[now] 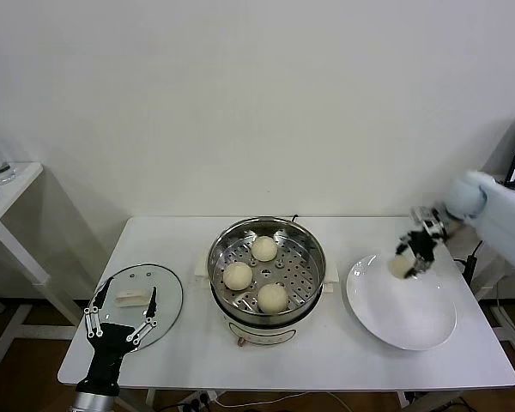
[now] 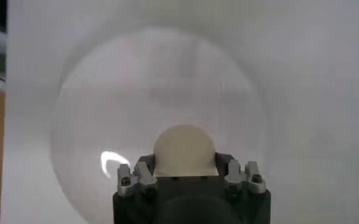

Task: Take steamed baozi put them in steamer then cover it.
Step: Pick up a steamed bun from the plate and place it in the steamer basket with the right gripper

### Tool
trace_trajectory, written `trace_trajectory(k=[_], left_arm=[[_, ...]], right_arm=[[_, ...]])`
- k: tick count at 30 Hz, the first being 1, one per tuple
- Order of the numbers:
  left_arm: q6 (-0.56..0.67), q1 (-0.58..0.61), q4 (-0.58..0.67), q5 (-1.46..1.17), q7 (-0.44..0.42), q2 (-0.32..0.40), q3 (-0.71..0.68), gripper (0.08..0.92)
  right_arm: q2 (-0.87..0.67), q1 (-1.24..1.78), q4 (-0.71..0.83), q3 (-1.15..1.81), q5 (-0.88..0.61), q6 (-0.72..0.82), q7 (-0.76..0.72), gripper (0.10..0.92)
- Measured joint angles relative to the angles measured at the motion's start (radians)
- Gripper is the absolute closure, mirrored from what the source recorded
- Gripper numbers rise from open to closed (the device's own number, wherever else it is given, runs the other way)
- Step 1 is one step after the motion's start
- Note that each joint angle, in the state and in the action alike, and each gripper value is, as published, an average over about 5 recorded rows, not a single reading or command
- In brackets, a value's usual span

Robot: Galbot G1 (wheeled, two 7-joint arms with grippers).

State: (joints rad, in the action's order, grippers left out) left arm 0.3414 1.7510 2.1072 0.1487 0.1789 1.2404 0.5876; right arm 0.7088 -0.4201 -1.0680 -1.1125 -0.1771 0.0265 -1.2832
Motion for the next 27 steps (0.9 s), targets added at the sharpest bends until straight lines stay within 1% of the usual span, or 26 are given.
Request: trace_trajectory(k=[7,13,19,27], left_arm=[[0.004,-0.006,-0.002,0.000,0.001,-0.007,-0.008,0.177],[0.008,-0.012,-0.007,-0.001,0.002,-0.009,-0.012,0.177],[0.010,-0.017,-0.014,-0.002,0.004,-0.008,-0.011,0.177],[0.011,-0.020,-0.017,-0.002,0.004,-0.003,-0.006,0.177]], right_arm=[[0.110,-0.215,-0.114,-0.166,-0.169,0.046,-0.014,0.354],[0.213,-0.301,-0.169,-0.263,-0.255,0.082,0.004,0.353],[0.306,-0.328,-0.186,-0.325,-0.290,0.101,0.034,0.347],[0.389,-0.320,-0.199,-0.371,-0.284,0.108,0.070,0.347]])
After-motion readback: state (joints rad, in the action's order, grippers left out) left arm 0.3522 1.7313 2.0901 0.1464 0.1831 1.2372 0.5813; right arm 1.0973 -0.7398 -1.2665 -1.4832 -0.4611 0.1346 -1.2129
